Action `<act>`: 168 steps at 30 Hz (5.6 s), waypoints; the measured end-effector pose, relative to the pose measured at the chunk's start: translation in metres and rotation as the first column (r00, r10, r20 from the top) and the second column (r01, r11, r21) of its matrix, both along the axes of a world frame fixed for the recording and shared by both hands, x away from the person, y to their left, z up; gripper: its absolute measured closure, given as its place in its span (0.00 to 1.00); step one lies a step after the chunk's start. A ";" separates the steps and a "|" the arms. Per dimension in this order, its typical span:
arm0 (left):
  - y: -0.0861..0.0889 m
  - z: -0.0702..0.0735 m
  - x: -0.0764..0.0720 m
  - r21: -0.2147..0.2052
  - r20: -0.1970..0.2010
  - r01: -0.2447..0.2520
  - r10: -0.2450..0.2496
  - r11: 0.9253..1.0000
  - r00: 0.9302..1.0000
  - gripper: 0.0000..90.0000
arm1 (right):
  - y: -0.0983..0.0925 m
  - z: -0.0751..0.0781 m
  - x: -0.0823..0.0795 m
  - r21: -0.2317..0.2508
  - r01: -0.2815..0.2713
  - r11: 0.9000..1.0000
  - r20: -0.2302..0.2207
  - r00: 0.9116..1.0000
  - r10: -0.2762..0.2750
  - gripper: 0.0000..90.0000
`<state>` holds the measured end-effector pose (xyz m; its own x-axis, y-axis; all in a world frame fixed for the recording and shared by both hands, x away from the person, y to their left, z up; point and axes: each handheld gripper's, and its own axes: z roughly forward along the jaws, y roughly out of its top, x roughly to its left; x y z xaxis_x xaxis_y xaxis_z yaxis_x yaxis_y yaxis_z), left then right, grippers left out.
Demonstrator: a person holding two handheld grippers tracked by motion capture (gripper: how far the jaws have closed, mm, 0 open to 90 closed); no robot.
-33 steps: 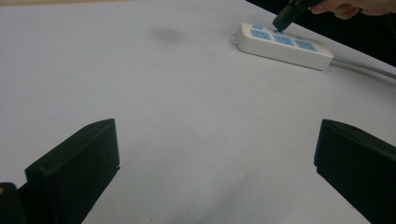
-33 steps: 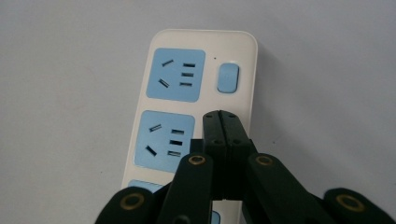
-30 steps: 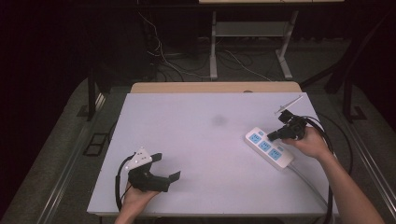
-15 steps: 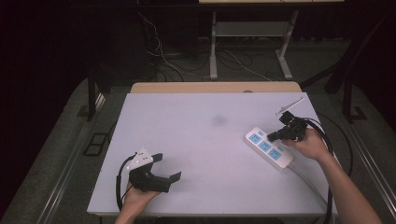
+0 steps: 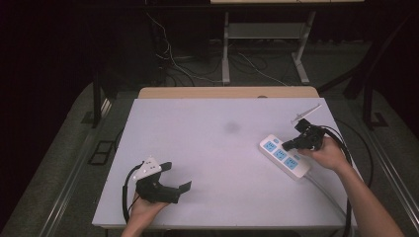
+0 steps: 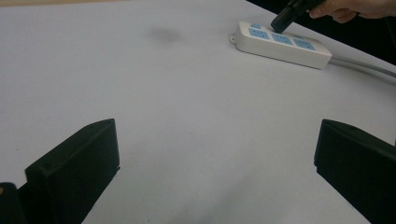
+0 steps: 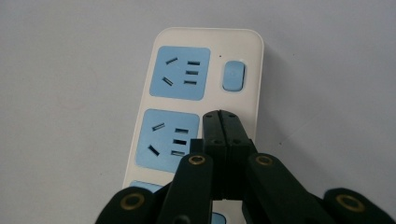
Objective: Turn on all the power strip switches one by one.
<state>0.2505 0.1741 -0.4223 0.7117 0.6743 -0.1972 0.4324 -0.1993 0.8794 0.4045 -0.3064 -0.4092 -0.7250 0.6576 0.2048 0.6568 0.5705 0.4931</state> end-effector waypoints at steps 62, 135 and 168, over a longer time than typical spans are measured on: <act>0.001 -0.001 0.001 -0.002 -0.008 -0.004 0.004 1.000 1.000 0.00 | 0.013 0.042 0.022 0.000 0.017 1.000 0.056 0.998 -0.017 1.00; 0.002 0.000 0.000 -0.001 -0.005 -0.002 0.002 1.000 1.000 0.00 | 0.033 0.006 0.032 -0.072 -0.014 0.997 0.012 1.000 0.014 1.00; 0.002 0.000 0.000 -0.005 -0.009 -0.007 0.007 1.000 1.000 0.00 | 0.030 0.005 0.031 -0.051 0.000 0.999 0.021 1.000 0.001 1.00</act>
